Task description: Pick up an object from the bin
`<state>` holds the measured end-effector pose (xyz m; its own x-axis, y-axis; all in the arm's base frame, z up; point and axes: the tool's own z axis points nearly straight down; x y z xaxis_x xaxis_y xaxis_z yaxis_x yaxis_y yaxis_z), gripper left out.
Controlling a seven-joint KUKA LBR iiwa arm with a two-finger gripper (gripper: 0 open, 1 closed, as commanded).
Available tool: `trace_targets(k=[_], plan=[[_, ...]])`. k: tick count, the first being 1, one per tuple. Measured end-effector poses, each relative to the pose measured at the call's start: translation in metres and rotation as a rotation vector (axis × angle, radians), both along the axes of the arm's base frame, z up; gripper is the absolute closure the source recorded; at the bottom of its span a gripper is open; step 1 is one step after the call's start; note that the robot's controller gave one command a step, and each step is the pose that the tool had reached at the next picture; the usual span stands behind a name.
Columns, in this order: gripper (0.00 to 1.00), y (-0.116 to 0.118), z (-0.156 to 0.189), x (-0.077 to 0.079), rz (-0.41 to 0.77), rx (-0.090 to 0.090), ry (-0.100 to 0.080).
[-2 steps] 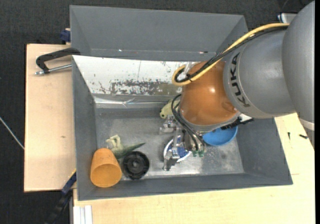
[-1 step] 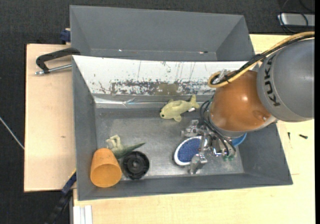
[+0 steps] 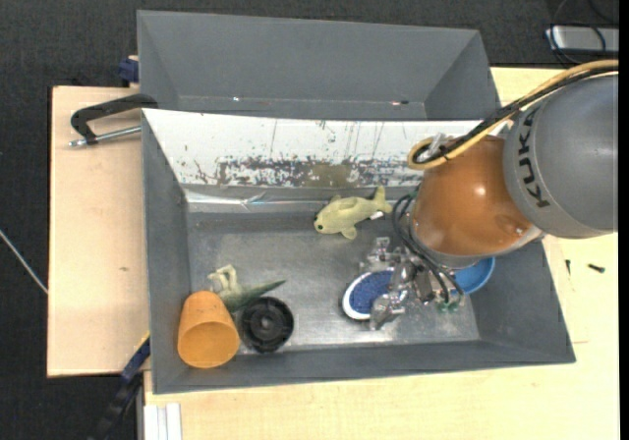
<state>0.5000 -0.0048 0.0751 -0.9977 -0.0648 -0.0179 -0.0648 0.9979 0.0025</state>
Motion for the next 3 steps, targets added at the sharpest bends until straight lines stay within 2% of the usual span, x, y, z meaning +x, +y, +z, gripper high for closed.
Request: trace_targets(k=[1,2,3], plan=[[1.0,0.014,0.087,0.008,0.019,-0.002,0.006],[1.0,0.008,0.163,0.009,-0.02,-0.003,0.005],[1.0,0.015,0.165,-0.002,-0.112,-0.001,0.017]])
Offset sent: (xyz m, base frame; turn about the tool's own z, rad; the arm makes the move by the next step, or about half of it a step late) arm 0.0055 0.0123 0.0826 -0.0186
